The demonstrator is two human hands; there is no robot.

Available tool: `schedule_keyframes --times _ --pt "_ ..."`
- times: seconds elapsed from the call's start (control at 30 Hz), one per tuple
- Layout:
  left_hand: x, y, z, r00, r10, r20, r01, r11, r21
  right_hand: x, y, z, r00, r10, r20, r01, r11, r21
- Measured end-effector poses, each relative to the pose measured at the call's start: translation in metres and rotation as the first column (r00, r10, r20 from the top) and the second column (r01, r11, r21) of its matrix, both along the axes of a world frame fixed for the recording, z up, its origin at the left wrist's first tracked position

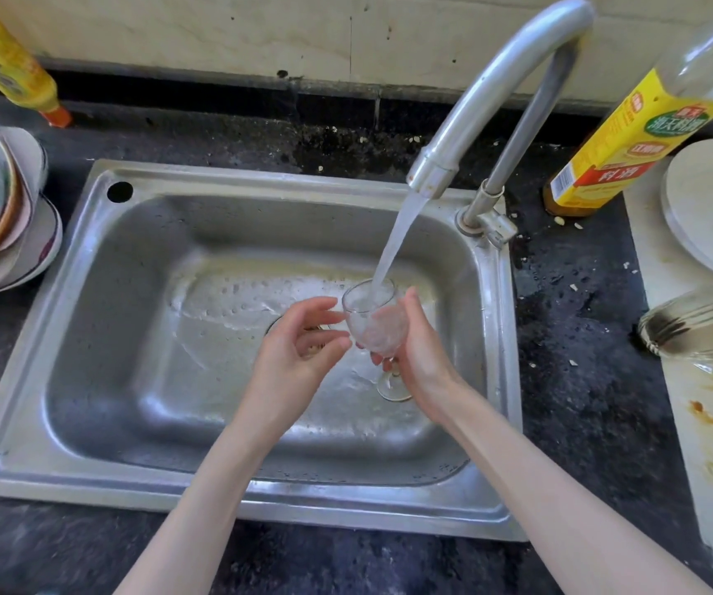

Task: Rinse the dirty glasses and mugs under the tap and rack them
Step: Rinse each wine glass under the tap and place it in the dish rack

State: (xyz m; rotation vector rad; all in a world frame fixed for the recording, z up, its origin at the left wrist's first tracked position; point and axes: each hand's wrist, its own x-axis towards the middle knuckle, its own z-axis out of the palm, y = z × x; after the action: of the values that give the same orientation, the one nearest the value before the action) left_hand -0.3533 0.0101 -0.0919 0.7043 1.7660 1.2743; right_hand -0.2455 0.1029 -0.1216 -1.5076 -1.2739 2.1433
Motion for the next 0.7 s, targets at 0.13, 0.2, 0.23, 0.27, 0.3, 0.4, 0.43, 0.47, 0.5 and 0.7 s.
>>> schedule_keyframes --times 0.13,0.2,0.23,0.27,0.3,0.4,0.43,0.47,0.5,0.7 --pt "-0.008 0.001 0.003 0.742 -0.099 -0.663 0.2 0.977 0.078 -0.005 0.009 -0.004 0.992 0.043 -0.118 -0.033 0.996 0.085" --pt "-0.013 0.005 0.008 0.588 -0.169 -0.791 0.351 0.934 0.061 -0.006 0.013 -0.006 0.987 0.087 -0.132 -0.071 0.99 0.124" --pt "-0.014 0.008 0.012 0.567 -0.223 -0.793 0.411 0.911 0.038 -0.006 0.015 -0.005 0.986 0.112 -0.125 -0.094 0.986 0.137" --pt "-0.016 0.012 0.016 0.572 -0.294 -0.766 0.461 0.887 0.004 -0.005 0.017 -0.004 0.984 0.139 -0.107 -0.122 0.98 0.155" --pt "-0.018 0.015 0.02 0.58 -0.38 -0.721 0.51 0.859 -0.043 -0.005 0.019 -0.002 0.983 0.166 -0.085 -0.148 0.972 0.181" --pt "-0.021 0.028 0.03 0.466 -0.644 -0.606 0.642 0.718 -0.27 -0.003 0.024 0.002 0.972 0.233 -0.023 -0.22 0.942 0.254" --pt "-0.021 0.032 0.032 0.39 -0.708 -0.589 0.671 0.657 -0.345 -0.003 0.026 0.003 0.967 0.254 -0.031 -0.237 0.936 0.258" --pt "-0.021 0.035 0.035 0.321 -0.75 -0.578 0.684 0.606 -0.406 -0.002 0.027 0.003 0.962 0.271 -0.042 -0.253 0.935 0.249" --pt "-0.02 0.038 0.037 0.284 -0.771 -0.57 0.686 0.578 -0.441 -0.002 0.029 0.003 0.959 0.28 -0.042 -0.264 0.937 0.23" --pt "-0.013 0.043 0.036 0.668 -0.547 -0.505 0.487 0.834 -0.26 0.006 0.027 0.004 0.943 0.3 -0.143 -0.251 0.925 0.284"
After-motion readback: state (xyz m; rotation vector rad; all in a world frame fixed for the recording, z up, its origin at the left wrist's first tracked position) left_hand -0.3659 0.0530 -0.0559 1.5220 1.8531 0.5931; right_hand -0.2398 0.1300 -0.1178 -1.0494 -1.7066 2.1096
